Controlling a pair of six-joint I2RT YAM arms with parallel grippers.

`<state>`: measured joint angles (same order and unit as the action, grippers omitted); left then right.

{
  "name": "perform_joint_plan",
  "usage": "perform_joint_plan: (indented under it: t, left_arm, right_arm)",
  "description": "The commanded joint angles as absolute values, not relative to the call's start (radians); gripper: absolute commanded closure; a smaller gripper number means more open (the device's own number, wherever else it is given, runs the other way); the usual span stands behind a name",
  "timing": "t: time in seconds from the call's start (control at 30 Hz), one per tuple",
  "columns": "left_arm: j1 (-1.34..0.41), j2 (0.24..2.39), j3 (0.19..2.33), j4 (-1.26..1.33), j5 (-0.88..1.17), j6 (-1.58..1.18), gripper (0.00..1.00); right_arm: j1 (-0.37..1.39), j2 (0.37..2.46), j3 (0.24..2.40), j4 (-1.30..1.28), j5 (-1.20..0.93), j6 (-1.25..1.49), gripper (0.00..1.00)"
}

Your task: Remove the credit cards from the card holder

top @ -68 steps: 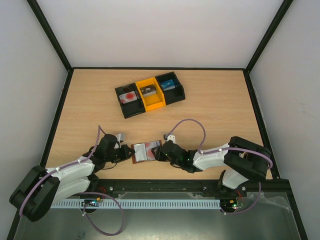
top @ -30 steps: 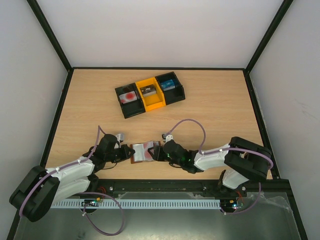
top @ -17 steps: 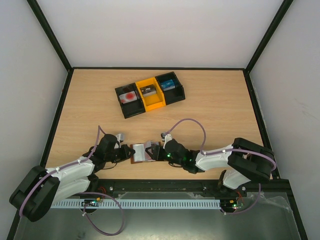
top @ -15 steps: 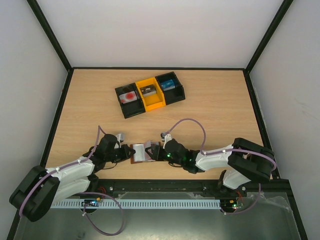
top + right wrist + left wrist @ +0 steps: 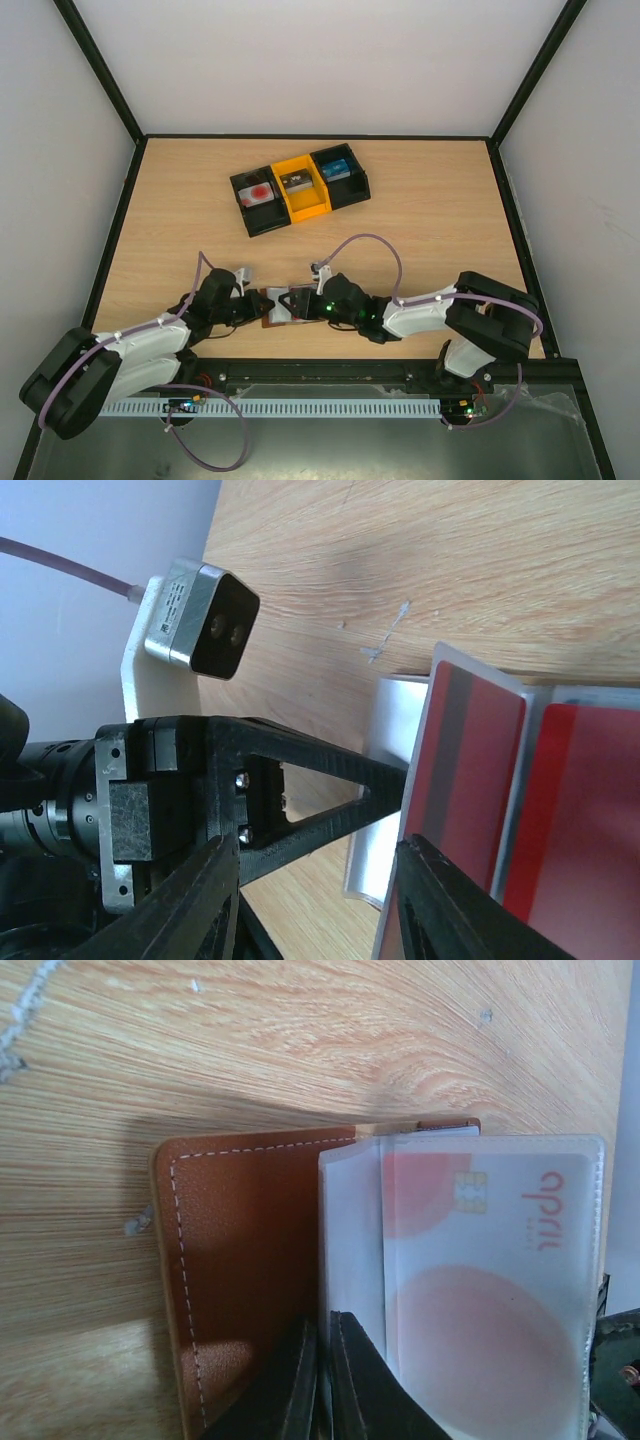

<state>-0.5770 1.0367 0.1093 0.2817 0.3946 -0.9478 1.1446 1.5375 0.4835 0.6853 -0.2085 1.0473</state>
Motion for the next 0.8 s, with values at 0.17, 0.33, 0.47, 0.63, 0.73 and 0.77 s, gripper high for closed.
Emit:
perform_joint_plan:
  t: [0.17,0.33,0.47,0.63,0.73,0.77]
  left_arm:
    - [-0.583,1.038,0.086,0.323,0.416,-0.966,0.93]
    - [-0.583,0.991,0.095,0.258,0.384,-0.970,0.93]
    - [-0.580,0.924,0.130,0.134,0.316,-0.957,0.91]
    - [-0.564,0.824,0.186,-0.017,0.241,-0.946,0.83]
    - [-0.555,0.790,0.224,-0.080,0.236,-0.934,0.79]
    - [-0.553,0.783,0.237,-0.100,0.238,-0.931,0.77]
  right_arm:
    - [1.143,1.616,0.518,0.801,-0.286,1.096,0.56]
    - [1.141,1.651,0.521,0.847,-0.328,1.119,0.53]
    - [1.141,1.647,0.516,0.844,-0.317,1.118,0.53]
    - [1.141,1.631,0.522,0.736,-0.259,1.082,0.57]
    - [1.141,1.623,0.526,0.699,-0.240,1.063,0.59]
    - [1.142,1.619,0.528,0.682,-0.226,1.056,0.60]
